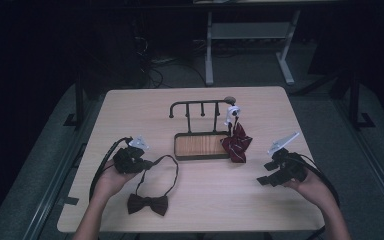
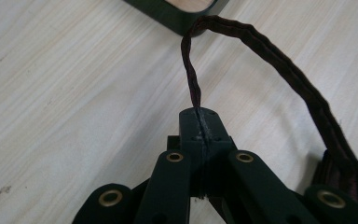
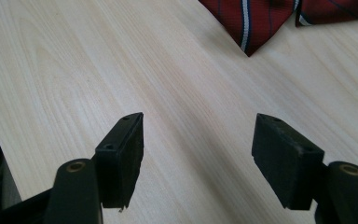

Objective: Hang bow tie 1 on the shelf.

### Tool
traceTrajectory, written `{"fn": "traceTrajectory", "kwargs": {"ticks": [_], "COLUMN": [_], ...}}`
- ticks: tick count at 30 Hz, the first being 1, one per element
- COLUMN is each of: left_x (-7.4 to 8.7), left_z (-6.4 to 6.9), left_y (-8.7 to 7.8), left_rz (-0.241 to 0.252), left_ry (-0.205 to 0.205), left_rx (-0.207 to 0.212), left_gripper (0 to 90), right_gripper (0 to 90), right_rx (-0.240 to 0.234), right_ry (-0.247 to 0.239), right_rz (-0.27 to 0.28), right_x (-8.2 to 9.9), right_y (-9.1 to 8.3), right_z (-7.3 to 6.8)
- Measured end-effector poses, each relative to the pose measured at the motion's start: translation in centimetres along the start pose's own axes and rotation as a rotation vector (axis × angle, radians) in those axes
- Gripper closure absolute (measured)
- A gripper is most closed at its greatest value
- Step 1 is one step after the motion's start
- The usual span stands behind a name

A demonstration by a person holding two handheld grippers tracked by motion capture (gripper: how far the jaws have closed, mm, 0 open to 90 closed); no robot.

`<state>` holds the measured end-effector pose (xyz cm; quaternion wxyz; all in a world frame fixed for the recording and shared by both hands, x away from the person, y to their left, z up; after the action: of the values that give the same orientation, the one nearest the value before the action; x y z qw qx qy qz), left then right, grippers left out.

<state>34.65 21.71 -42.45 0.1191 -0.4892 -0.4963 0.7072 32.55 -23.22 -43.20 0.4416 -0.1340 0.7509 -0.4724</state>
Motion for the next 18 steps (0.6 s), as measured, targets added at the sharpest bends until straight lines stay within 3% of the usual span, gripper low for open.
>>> {"fn": "traceTrajectory", "kwargs": {"ticks": [11, 18], "left_x": [-1.5, -2.3], "left_z": [0.4, 0.5], "left_y": [-1.6, -2.9], "left_rz": [0.02, 0.02], "left_ry": [0.039, 0.066], "left_rx": [0.072, 0.084], "left_gripper": [89.9, 89.9], "right_gripper": [33.5, 33.2], "right_rx": [0.003, 0.003], "right_ry": [0.008, 0.01], "right_rz": [0.017, 0.013], "right_x": [0.1, 0.2], "right_y": [-0.5, -0.5], "right_z": [0.2, 0.2]}}
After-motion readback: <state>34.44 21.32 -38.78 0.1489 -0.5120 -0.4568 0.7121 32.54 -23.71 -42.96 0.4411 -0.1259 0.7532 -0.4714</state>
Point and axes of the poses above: each handheld gripper's, and its own axes: y roughly forward along the jaws, x roughly out of its underside, z roughly to its right, the point moved 2 cm from there along y, roughly forward along the jaws, and after that the axes turned 3 degrees about z, right-handed, at the moved point
